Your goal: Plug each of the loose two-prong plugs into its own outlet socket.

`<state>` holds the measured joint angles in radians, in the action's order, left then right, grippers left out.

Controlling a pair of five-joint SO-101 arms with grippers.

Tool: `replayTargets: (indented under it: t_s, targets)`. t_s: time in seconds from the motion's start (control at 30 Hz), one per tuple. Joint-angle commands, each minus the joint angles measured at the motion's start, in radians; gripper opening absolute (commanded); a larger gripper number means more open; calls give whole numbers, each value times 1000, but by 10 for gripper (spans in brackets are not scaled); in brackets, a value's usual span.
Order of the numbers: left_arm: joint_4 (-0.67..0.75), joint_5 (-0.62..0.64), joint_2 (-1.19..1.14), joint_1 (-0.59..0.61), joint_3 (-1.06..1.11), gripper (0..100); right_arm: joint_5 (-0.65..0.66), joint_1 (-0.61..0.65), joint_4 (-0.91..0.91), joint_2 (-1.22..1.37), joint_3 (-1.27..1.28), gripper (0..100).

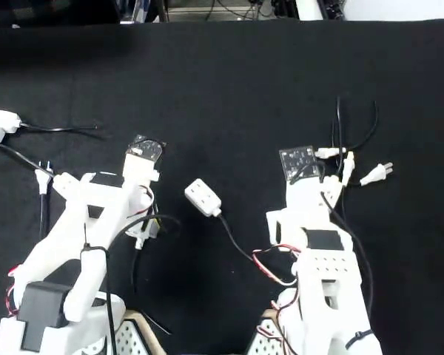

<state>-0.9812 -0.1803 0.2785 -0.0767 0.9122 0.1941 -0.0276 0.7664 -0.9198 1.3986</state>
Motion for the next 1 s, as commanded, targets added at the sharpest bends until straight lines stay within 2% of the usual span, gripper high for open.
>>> replayTargets:
  t_s: [0.0, 0.03, 0.13, 0.4, 0.6, 0.77, 0.83, 0.97]
  targets:
    - [17, -2, 15, -18, -5, 51, 2, -11, -14, -12, -4, 89]
    - [17, -2, 15, -18, -5, 24, 2, -11, -14, -12, -4, 89]
    - [12, -2, 15, -25, -5, 30, 2, -11, -14, -12, -4, 89]
    - [9, 5, 28, -137, -35, 28, 2, -11, -14, -12, -4, 89]
    - [20, 281, 17, -22, -260, 28, -2, -11, -15, -12, -5, 88]
    - [35, 451, 15, -87, -378, 28, -6, -11, -15, -13, -13, 9]
    - [40, 468, 15, -142, -418, 28, -6, -11, -35, -13, -8, 12]
    - [-15, 410, 23, -259, -478, 27, -6, -14, -130, -13, 30, 11]
